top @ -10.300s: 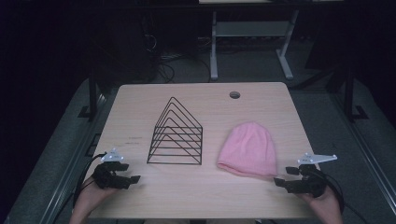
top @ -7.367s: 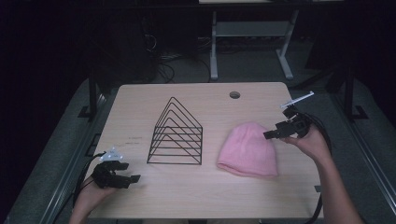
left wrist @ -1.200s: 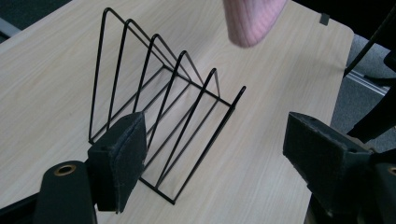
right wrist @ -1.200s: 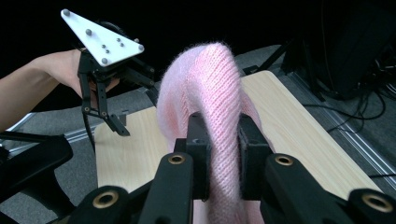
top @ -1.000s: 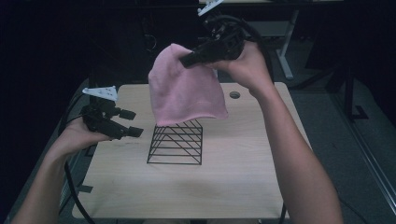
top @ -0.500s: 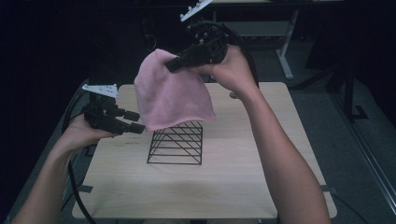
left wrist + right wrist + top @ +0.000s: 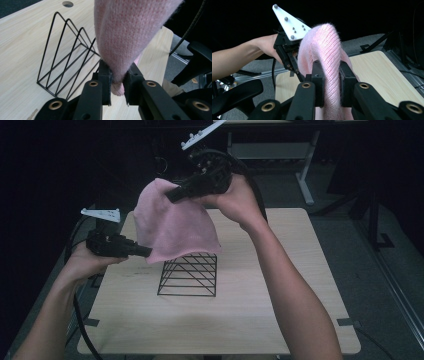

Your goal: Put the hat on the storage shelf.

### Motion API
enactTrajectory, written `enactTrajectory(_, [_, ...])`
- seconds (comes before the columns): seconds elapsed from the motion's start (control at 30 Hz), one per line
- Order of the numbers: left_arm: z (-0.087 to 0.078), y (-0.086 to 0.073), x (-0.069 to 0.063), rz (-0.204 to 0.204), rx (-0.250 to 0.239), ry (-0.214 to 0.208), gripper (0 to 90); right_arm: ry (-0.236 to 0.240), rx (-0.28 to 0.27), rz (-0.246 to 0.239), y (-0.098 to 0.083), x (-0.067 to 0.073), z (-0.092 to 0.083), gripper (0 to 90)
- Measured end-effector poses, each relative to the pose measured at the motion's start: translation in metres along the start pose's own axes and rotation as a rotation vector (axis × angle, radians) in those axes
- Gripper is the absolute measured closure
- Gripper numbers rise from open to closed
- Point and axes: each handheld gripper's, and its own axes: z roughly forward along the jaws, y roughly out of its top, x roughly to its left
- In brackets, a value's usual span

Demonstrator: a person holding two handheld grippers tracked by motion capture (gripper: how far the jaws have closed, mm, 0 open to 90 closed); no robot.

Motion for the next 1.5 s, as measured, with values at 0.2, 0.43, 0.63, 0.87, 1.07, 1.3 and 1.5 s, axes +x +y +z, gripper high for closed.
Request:
enactTrajectory(0.2, [0.003, -0.004, 0.004, -0.001, 0.019, 0.031, 81.8, -0.006, 0.005, 0.019, -0.009, -0.005, 0.004, 77.6])
enactTrajectory(0.43, [0.014, -0.003, 0.007, 0.004, 0.052, 0.061, 81.9, -0.020, 0.009, 0.066, -0.028, -0.019, 0.005, 77.6])
enactTrajectory(0.63, [0.029, 0.001, 0.008, 0.017, 0.073, 0.079, 81.8, -0.031, 0.007, 0.098, -0.046, -0.029, -0.001, 77.6])
enactTrajectory(0.87, [0.047, 0.006, 0.008, 0.034, 0.100, 0.075, 81.6, -0.042, 0.001, 0.117, -0.064, -0.035, -0.009, 77.5])
enactTrajectory(1.07, [0.052, 0.005, 0.008, 0.043, 0.132, 0.089, 81.6, -0.031, 0.000, 0.126, -0.074, -0.036, -0.009, 77.5])
enactTrajectory(1.3, [0.047, -0.006, 0.007, 0.044, 0.135, 0.113, 81.6, -0.008, -0.001, 0.118, -0.074, -0.033, 0.001, 77.1])
enactTrajectory(1.5, [0.044, -0.018, 0.009, 0.029, 0.137, 0.126, 81.6, 0.017, 0.007, 0.108, -0.075, -0.030, 0.013, 76.6])
